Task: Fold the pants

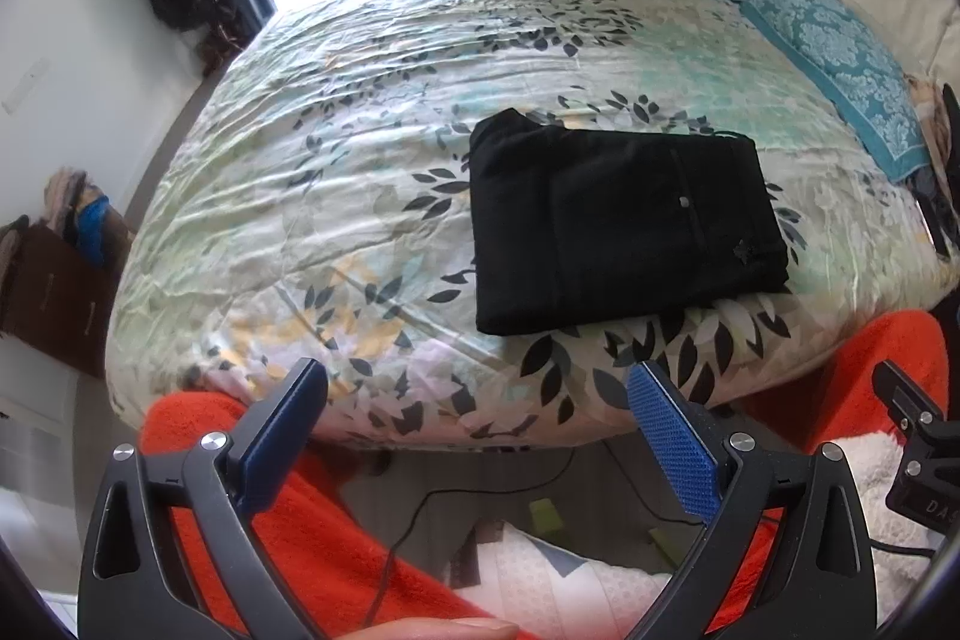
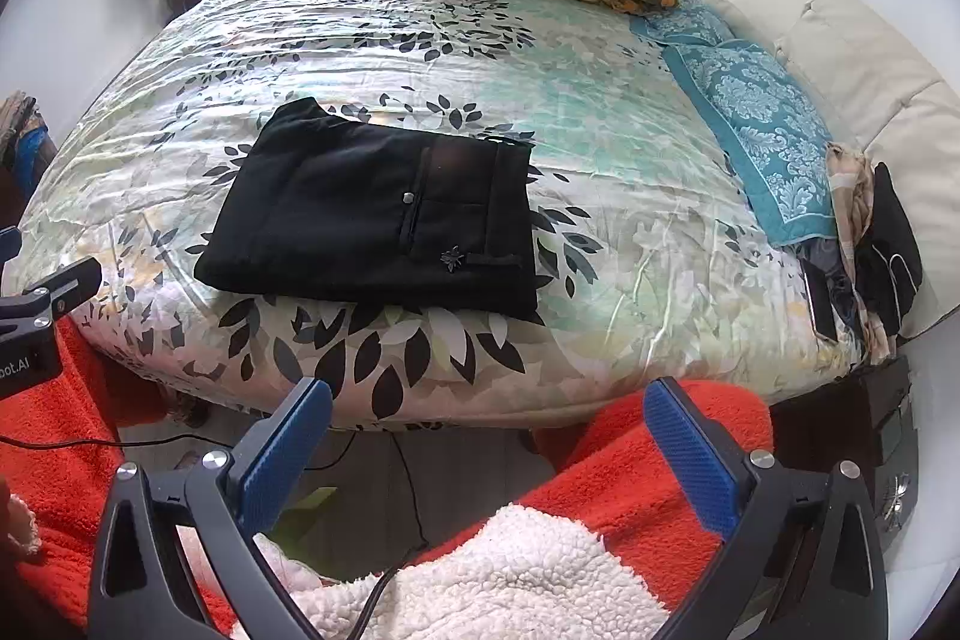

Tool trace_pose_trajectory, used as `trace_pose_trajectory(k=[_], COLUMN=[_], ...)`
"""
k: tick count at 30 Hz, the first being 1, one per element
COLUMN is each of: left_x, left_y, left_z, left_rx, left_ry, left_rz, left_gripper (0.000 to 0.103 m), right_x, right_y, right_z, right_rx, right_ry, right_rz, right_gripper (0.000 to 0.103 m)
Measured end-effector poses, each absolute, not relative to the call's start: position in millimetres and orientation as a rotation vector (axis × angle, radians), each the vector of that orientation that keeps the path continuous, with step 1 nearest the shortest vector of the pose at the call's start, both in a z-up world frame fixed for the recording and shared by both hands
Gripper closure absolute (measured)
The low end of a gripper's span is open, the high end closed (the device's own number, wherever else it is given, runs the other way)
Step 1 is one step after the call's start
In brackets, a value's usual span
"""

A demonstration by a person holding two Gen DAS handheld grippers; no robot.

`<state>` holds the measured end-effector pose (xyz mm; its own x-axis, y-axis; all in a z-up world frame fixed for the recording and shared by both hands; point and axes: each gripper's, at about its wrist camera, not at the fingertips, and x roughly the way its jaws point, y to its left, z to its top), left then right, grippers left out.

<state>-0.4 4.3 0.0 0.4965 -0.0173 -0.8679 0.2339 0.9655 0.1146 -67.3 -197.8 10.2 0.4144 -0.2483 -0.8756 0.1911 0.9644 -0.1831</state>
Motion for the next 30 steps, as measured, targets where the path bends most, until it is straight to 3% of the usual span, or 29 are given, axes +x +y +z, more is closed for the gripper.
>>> trace_pose_trajectory(k=[30], left_x=[4.7], left_y=[5.4], left_z=[-1.8], left_rx=[0.234], left_ry=[1.042], left_rz=[-0.149], left_gripper=[0.002], right_x=[-65.4], right_y=[-205.7], right_z=[12.9], right_rx=[-0.058], right_ry=[1.08], right_rz=[-0.327], right_gripper=[0.0])
